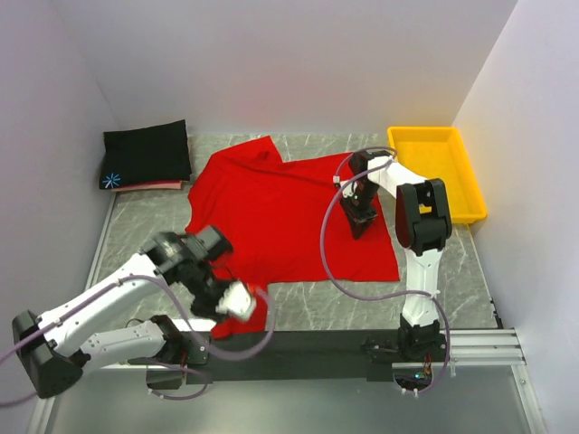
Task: Fold and stack the t-shirts
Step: Flatten the tshirt out
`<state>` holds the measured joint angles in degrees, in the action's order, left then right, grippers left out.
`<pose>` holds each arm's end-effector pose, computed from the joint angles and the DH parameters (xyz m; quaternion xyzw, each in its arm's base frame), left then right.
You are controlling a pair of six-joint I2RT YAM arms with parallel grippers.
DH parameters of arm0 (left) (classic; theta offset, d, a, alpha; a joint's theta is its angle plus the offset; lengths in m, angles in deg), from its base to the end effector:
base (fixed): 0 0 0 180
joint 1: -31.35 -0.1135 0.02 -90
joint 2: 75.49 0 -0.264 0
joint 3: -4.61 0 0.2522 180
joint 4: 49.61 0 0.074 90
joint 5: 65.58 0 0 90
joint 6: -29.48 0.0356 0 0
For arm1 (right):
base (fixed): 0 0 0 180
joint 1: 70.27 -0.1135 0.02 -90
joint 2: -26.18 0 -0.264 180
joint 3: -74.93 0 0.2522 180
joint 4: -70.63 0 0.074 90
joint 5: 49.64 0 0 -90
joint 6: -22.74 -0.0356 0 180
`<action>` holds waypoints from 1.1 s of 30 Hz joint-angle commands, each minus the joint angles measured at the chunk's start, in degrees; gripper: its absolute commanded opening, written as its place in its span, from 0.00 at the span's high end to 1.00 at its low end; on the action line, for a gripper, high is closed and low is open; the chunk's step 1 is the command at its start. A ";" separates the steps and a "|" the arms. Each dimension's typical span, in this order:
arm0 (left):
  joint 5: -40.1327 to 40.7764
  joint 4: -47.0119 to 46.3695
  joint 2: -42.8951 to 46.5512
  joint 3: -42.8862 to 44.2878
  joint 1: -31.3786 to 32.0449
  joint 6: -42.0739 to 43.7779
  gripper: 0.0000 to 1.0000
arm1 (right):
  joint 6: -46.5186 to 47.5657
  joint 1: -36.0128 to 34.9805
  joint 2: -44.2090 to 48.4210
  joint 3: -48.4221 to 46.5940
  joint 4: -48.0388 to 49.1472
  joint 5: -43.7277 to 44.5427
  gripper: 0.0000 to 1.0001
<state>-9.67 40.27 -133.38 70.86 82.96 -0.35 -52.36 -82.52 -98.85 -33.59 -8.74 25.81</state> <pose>0.0741 -0.1256 0.2714 0.8016 0.5167 -0.2862 0.0923 0.3912 0.0941 0.1501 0.2262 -0.9645 -0.1276 0.0479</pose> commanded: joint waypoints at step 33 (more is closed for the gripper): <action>16.35 -30.70 -30.81 -4.76 -54.51 -21.06 0.89 | 3.64 -5.15 14.46 30.68 2.24 9.64 1.00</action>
<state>5.39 0.32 -166.95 69.64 29.08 -28.07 -50.63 -86.26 -86.30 -7.75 -7.62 37.50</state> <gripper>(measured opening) 0.118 0.007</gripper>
